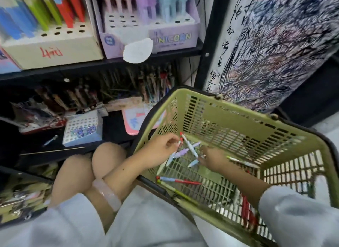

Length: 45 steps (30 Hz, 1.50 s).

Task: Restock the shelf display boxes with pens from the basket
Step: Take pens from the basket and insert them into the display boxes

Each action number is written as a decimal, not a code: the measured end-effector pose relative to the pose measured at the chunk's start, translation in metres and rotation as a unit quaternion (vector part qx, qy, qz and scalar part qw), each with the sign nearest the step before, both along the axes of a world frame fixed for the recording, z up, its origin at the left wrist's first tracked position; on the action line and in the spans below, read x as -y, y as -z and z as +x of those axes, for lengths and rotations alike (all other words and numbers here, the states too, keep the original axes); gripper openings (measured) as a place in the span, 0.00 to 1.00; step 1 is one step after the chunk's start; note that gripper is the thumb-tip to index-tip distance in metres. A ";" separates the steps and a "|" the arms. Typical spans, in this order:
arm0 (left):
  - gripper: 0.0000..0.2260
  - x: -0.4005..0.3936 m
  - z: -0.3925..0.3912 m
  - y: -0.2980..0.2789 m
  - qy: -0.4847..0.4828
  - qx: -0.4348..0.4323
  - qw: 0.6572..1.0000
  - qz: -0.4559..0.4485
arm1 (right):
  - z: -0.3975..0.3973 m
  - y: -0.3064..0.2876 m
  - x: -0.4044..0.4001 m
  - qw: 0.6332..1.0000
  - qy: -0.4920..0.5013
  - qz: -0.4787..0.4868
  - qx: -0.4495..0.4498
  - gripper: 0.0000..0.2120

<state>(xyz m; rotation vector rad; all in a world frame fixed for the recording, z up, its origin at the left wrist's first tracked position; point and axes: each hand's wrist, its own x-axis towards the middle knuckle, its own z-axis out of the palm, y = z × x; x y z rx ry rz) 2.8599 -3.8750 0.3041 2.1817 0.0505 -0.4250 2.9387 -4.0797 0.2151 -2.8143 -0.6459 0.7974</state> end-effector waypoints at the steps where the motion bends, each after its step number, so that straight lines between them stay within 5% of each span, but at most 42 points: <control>1: 0.09 -0.001 0.001 0.003 -0.007 -0.001 1.000 -0.003 | 0.002 0.006 -0.010 0.999 0.031 0.017 0.008 0.17; 8: 0.10 -0.002 0.005 0.009 -0.042 0.012 0.999 -0.004 | 0.001 0.030 -0.050 0.984 0.148 0.096 -0.018 0.16; 14: 0.10 0.001 0.012 -0.004 -0.033 0.028 0.999 -0.024 | -0.042 0.035 -0.009 0.872 0.414 0.201 -0.168 0.15; 21: 0.11 -0.007 0.005 -0.018 -0.013 0.207 0.972 0.108 | 0.001 0.050 -0.049 0.814 0.513 0.246 -0.121 0.10; 25: 0.10 -0.015 0.006 -0.023 0.015 0.252 0.952 0.173 | 0.012 0.053 -0.075 0.771 0.575 0.237 -0.139 0.25; 28: 0.10 -0.015 0.010 -0.023 0.033 0.242 0.955 0.170 | 0.007 0.055 -0.080 0.777 0.569 0.233 -0.135 0.27; 31: 0.11 -0.018 0.014 -0.023 0.052 0.237 0.951 0.191 | -0.002 0.055 -0.086 0.788 0.543 0.251 -0.147 0.08; 37: 0.10 -0.020 0.014 -0.022 0.075 0.248 0.943 0.211 | 0.016 0.050 -0.100 0.810 0.532 0.213 -0.122 0.19; 45: 0.10 -0.020 0.013 -0.031 -0.032 0.211 0.976 0.051 | -0.020 0.050 -0.120 0.820 0.474 0.188 -0.260 0.06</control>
